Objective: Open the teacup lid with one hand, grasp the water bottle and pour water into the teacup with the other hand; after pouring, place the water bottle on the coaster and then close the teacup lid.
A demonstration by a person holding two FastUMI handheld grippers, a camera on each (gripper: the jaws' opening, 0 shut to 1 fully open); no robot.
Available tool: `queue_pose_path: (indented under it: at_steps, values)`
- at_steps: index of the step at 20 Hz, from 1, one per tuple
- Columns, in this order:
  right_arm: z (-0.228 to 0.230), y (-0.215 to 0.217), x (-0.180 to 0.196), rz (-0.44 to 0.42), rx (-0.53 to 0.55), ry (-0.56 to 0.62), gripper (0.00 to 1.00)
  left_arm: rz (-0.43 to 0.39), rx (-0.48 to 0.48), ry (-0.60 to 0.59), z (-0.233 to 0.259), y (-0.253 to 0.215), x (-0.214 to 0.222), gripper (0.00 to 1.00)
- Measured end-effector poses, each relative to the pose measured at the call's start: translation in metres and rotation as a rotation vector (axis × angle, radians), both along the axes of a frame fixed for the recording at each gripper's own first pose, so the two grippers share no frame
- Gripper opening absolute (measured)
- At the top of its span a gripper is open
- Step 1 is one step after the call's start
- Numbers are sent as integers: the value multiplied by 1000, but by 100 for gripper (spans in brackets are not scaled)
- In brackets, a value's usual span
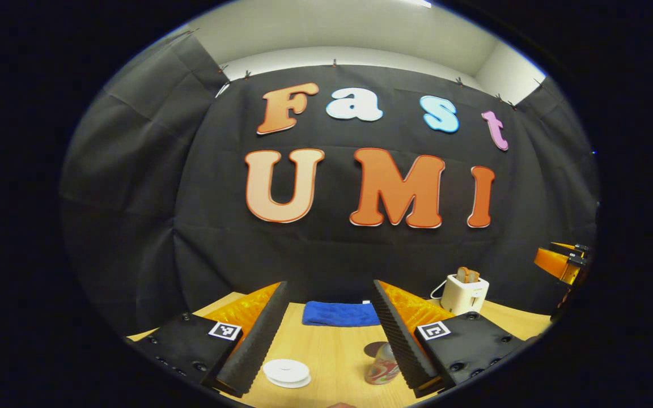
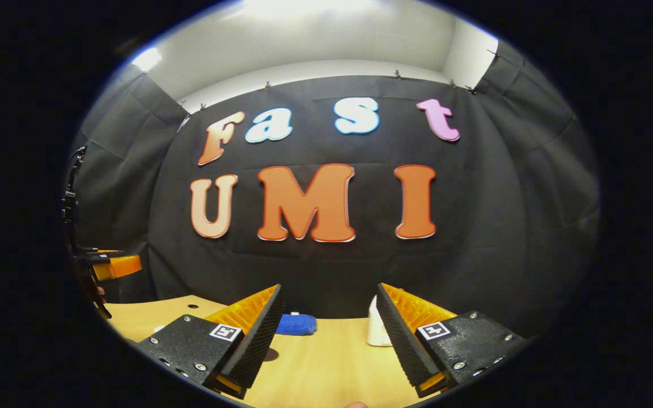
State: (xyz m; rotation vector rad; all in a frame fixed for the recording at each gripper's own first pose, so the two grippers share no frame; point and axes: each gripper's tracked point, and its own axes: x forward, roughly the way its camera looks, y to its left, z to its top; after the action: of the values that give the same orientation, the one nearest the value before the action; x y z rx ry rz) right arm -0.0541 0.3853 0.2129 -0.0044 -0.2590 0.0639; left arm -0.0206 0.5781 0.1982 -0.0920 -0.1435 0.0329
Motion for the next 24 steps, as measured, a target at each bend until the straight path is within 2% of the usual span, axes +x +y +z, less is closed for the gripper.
queue_pose_path:
  at_steps: [4, 6, 8, 9, 11, 18, 19, 20, 21, 22, 24]
  values:
    - [9, 51, 2, 30, -44, -38, 97, 75, 45, -13, -4, 56, -1, 94]
    - [13, 70, 5, 31, -77, -72, 100, 78, 57, -18, -4, 63, -2, 94]
    - [12, 87, 11, 29, -90, -97, 94, 64, 54, -14, -10, 62, 2, 95]
    - [8, 95, 13, 35, -91, -94, 97, 56, 52, -9, -13, 62, 4, 96]
    - [3, 109, 18, 65, -103, -86, 97, 54, 50, -8, -17, 65, 8, 99]
    - [-9, 124, 28, 108, -128, -60, 96, 91, 63, -7, -24, 65, 22, 100]
    - [-10, 126, 29, 112, -129, -58, 96, 97, 75, -5, -26, 63, 22, 97]
    - [-12, 126, 32, 114, -127, -52, 96, 101, 85, -5, -26, 61, 23, 100]
    - [-14, 126, 33, 118, -125, -47, 96, 99, 93, -3, -26, 57, 25, 100]
    - [-16, 125, 36, 118, -120, -42, 95, 95, 99, -2, -26, 54, 28, 94]
    - [-18, 123, 39, 119, -110, -34, 96, 88, 107, -1, -26, 48, 30, 97]
